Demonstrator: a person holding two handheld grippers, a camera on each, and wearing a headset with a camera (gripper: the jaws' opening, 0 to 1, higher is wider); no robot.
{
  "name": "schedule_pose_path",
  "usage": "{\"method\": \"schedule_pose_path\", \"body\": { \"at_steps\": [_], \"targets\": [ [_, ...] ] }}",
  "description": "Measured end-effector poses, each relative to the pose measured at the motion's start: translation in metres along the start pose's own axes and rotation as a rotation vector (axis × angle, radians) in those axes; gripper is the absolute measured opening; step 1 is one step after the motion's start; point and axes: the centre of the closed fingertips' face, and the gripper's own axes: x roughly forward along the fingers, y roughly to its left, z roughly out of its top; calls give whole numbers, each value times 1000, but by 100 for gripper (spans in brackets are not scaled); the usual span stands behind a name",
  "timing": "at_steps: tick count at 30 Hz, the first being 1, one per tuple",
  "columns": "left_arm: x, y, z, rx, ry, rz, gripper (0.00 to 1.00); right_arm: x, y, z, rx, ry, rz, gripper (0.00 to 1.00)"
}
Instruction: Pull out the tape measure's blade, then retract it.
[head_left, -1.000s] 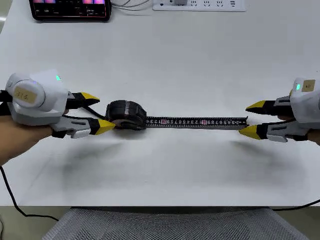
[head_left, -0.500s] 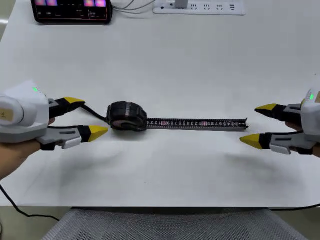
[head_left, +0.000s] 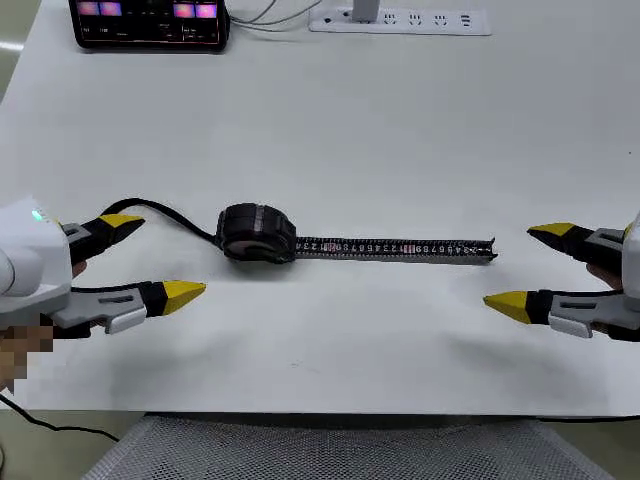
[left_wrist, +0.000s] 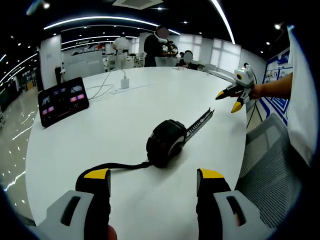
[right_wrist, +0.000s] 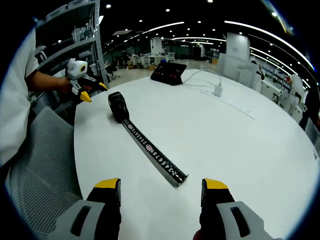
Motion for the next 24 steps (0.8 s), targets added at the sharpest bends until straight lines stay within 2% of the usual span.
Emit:
{"method": "schedule_pose_path", "body": {
  "at_steps": [10,24],
  "targets": [
    [-9,-5,-6,-22,-9,13,77,-13,4,-4,21,-19,-30,71],
    [-24,-4,-18,-52,-23,68,94,-25,16,-18,54,-33,-53,83]
  ]
}}
